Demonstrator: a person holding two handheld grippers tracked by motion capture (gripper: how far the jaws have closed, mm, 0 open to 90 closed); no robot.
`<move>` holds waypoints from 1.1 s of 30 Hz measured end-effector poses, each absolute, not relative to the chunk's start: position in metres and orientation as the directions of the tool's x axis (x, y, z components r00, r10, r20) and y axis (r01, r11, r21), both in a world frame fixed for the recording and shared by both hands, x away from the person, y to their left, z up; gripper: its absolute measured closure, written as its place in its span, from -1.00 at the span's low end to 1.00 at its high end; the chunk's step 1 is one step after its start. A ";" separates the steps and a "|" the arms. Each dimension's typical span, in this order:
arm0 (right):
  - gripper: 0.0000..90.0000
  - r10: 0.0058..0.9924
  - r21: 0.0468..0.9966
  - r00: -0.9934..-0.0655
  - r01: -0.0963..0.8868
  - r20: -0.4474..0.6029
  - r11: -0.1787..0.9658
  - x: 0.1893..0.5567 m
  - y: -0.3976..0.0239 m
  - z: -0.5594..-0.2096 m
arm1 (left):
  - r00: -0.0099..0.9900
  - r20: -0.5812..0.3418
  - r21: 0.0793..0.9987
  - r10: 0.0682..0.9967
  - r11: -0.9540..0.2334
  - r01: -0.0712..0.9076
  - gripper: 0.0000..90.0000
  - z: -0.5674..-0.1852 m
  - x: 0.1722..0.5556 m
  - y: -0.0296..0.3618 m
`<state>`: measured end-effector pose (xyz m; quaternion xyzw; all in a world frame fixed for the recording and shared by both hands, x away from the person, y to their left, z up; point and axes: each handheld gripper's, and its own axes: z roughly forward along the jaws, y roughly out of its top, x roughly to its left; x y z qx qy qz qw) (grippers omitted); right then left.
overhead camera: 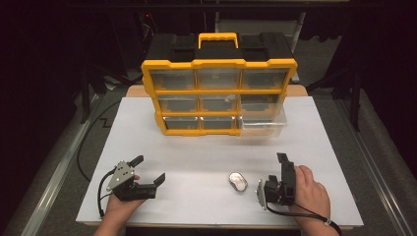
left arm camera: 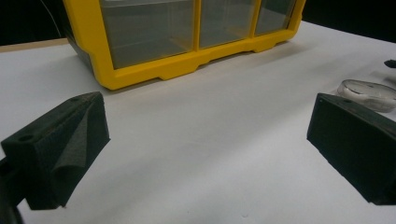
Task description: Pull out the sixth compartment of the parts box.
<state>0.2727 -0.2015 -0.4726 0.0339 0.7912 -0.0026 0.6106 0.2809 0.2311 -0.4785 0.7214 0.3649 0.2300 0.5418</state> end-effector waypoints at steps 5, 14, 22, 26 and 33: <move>-1.00 0.143 0.116 -0.295 0.107 -0.945 0.987 0.275 -0.203 -0.469 | 0.628 -0.059 0.948 0.776 -0.154 0.279 -1.00 -0.479 0.281 0.231; -1.00 0.277 0.244 -0.312 0.143 -0.909 0.959 0.279 -0.209 -0.468 | 0.621 -0.059 0.946 0.782 -0.156 0.286 -1.00 -0.480 0.282 0.230; -1.00 0.478 0.429 -0.356 0.212 -0.803 0.878 0.283 -0.221 -0.465 | 0.619 -0.054 0.941 0.783 -0.166 0.293 -0.99 -0.479 0.282 0.230; -1.00 0.595 0.539 -0.361 0.252 -0.718 0.804 0.283 -0.225 -0.467 | 0.614 -0.061 0.941 0.787 -0.160 0.298 -1.00 -0.479 0.282 0.231; -1.00 0.723 0.659 -0.369 0.304 -0.584 0.688 0.283 -0.234 -0.467 | 0.608 -0.067 0.938 0.791 -0.158 0.309 -0.99 -0.479 0.283 0.233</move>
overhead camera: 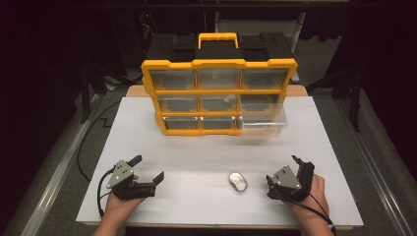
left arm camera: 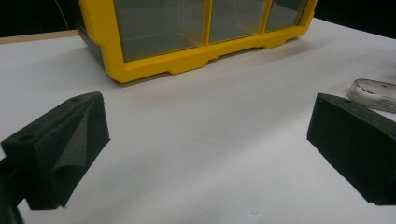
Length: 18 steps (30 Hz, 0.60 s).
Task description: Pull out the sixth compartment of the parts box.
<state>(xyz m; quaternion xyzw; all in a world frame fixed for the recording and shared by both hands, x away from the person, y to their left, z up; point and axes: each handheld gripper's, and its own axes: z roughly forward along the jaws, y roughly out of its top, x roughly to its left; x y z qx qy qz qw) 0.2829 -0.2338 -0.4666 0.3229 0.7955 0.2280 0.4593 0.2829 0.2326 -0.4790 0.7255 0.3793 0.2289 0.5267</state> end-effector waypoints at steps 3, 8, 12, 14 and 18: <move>-1.00 0.780 0.717 -0.371 0.324 -0.504 0.617 0.281 -0.239 -0.465 | 0.611 -0.069 0.937 0.789 -0.159 0.311 -1.00 -0.479 0.283 0.232; -1.00 0.843 0.791 -0.379 0.339 -0.381 0.510 0.277 -0.247 -0.465 | 0.614 -0.068 0.935 0.786 -0.164 0.314 -1.00 -0.480 0.284 0.231; -1.00 0.879 0.843 -0.391 0.343 -0.273 0.414 0.275 -0.253 -0.465 | 0.613 -0.070 0.938 0.787 -0.158 0.309 -0.99 -0.479 0.283 0.233; -1.00 0.894 0.865 -0.391 0.345 -0.221 0.365 0.273 -0.255 -0.463 | 0.614 -0.069 0.936 0.786 -0.162 0.312 -1.00 -0.479 0.284 0.233; -1.00 0.908 0.899 -0.398 0.338 -0.130 0.277 0.271 -0.259 -0.462 | 0.613 -0.075 0.938 0.786 -0.153 0.311 -1.00 -0.478 0.284 0.234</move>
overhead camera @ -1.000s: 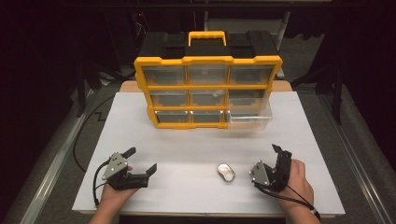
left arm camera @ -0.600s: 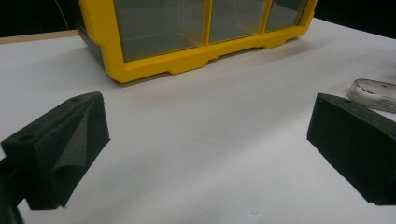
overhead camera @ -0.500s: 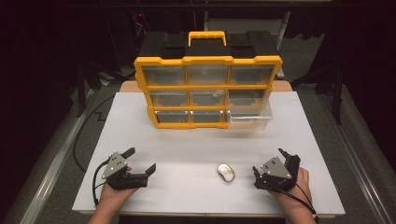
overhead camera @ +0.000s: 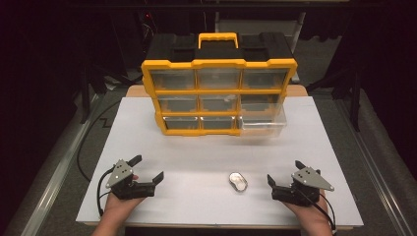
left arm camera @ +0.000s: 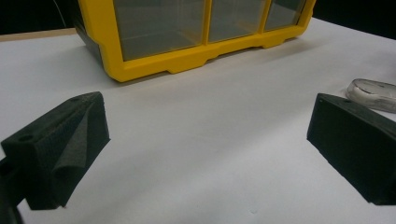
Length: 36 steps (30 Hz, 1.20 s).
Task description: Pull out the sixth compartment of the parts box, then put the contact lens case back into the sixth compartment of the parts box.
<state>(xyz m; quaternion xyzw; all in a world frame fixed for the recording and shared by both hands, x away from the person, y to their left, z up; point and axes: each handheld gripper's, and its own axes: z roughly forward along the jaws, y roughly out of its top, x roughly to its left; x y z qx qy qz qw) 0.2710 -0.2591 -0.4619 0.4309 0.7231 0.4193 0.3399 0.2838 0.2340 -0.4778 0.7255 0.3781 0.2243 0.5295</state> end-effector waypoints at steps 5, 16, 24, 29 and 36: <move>-1.00 0.905 0.925 -0.424 0.331 -0.032 0.188 0.272 -0.262 -0.464 | 0.616 -0.078 0.938 0.784 -0.151 0.311 -1.00 -0.477 0.284 0.233; -1.00 0.891 0.934 -0.454 0.314 -0.010 0.171 0.275 -0.259 -0.464 | 0.609 -0.109 0.936 0.786 -0.124 0.329 -0.99 -0.477 0.285 0.233; -1.00 0.897 0.944 -0.442 0.284 -0.029 0.170 0.273 -0.258 -0.460 | 0.605 -0.108 0.939 0.789 -0.120 0.323 -0.99 -0.477 0.285 0.234; -1.00 0.898 0.941 -0.438 0.288 -0.034 0.176 0.272 -0.256 -0.461 | 0.606 -0.102 0.938 0.789 -0.126 0.322 -0.99 -0.477 0.285 0.235; -1.00 0.898 0.938 -0.439 0.293 -0.041 0.186 0.272 -0.256 -0.462 | 0.614 -0.099 0.937 0.783 -0.134 0.322 -0.99 -0.477 0.286 0.234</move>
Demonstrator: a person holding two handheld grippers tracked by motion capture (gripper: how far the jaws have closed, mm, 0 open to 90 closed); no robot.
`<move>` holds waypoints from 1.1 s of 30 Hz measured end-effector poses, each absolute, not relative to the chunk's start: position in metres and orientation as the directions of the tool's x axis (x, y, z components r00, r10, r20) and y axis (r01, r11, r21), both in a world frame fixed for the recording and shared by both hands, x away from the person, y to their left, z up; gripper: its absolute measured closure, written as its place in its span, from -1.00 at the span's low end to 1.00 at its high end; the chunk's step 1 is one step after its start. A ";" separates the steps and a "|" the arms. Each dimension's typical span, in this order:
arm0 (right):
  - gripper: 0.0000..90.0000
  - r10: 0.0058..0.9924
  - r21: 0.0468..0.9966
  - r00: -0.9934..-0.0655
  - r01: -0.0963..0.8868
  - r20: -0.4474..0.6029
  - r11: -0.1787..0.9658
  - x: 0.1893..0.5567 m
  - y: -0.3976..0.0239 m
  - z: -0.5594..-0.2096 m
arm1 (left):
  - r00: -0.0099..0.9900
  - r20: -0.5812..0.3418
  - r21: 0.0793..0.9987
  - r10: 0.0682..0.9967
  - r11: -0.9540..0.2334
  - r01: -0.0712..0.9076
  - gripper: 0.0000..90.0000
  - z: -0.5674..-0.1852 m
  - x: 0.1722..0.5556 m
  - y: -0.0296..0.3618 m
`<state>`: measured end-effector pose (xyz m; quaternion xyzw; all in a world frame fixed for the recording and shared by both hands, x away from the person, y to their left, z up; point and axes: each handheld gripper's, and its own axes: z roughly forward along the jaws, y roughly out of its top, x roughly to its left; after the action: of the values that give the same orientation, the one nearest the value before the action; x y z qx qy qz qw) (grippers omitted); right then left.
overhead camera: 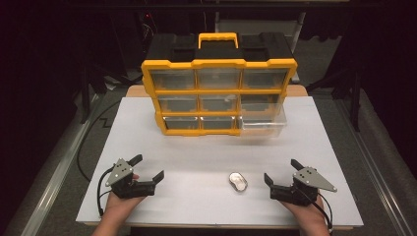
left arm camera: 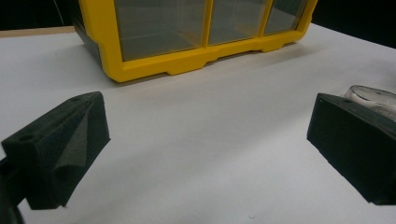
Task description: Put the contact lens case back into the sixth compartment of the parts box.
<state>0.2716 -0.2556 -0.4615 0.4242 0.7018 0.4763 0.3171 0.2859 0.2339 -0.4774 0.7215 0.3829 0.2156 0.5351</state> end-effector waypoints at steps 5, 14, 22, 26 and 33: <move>-1.00 0.900 0.938 -0.432 0.286 -0.057 0.197 0.270 -0.255 -0.461 | 0.616 -0.094 0.937 0.782 -0.139 0.319 -0.99 -0.477 0.285 0.233; -1.00 0.894 0.924 -0.443 0.312 -0.063 0.219 0.269 -0.254 -0.459 | 0.620 -0.086 0.938 0.780 -0.146 0.314 -0.99 -0.476 0.283 0.231; -1.00 0.897 0.904 -0.436 0.355 -0.066 0.239 0.272 -0.253 -0.459 | 0.620 -0.087 0.938 0.780 -0.145 0.314 -0.99 -0.476 0.284 0.231; -1.00 0.898 0.887 -0.435 0.386 -0.069 0.255 0.273 -0.252 -0.460 | 0.621 -0.086 0.938 0.779 -0.147 0.314 -0.99 -0.476 0.284 0.231; -1.00 0.893 0.859 -0.446 0.431 -0.065 0.278 0.276 -0.250 -0.463 | 0.621 -0.088 0.939 0.779 -0.142 0.312 -0.99 -0.476 0.284 0.231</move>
<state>0.2762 -0.2504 -0.4629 0.4430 0.7470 0.4060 0.2843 0.2838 0.2310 -0.4760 0.7237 0.3770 0.2178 0.5354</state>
